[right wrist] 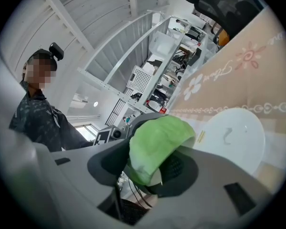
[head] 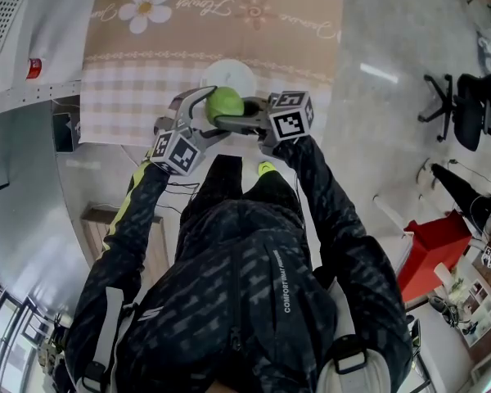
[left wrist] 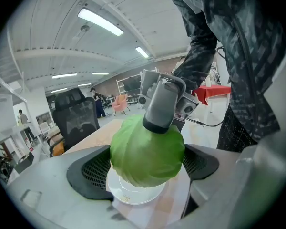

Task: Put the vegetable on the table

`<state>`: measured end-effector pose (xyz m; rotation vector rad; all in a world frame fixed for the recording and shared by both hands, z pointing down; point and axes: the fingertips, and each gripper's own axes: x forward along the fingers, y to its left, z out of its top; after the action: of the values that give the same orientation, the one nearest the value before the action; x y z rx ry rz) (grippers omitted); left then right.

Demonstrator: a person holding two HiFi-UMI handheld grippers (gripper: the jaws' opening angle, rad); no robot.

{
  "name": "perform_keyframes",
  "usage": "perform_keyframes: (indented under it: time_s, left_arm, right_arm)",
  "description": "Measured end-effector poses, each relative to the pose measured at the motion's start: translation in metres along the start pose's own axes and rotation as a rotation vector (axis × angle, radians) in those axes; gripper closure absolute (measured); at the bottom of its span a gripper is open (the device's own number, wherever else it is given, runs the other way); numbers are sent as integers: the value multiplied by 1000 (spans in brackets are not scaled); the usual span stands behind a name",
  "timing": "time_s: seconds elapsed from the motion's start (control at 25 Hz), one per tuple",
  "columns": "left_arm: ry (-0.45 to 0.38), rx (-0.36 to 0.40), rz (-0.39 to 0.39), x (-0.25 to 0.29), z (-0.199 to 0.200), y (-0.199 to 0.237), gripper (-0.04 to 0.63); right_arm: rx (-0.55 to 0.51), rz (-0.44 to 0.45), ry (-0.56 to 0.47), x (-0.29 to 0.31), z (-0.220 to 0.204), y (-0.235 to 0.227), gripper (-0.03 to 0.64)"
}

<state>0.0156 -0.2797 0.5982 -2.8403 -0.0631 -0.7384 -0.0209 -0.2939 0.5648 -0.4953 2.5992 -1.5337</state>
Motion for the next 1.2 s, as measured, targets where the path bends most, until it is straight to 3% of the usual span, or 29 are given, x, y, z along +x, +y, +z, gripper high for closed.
perform_keyframes:
  time_s: [0.48,0.64,0.72,0.76,0.8,0.88,1.2]
  left_arm:
    - [11,-1,-22,18,-14,1,140]
    - [3,-25,-11,18,-17,7,149]
    - [-4,-37,-12,20,-19,11,150]
    - [-1,-36,-13,21,-21,13,152]
    - [9,-30,-12,23,-24,15,153]
    - [30,-14,-15,27,-30,18,153]
    - [83,-7,-44,41,-45,17,156]
  right_arm:
    - [53,-83,-25,-16,-8,-32,403]
    - [64,-99,-34,-24,-7,-41,362]
    - [59,-86,-64,-28,-3,-41,366]
    - [59,-86,-85,-28,-1,-42,431]
    - [64,-97,-98,-28,1,-45,452]
    - [72,-127,-100,-27,-1,-53,427]
    - [81,-176,-74,-29,-6,-69,449]
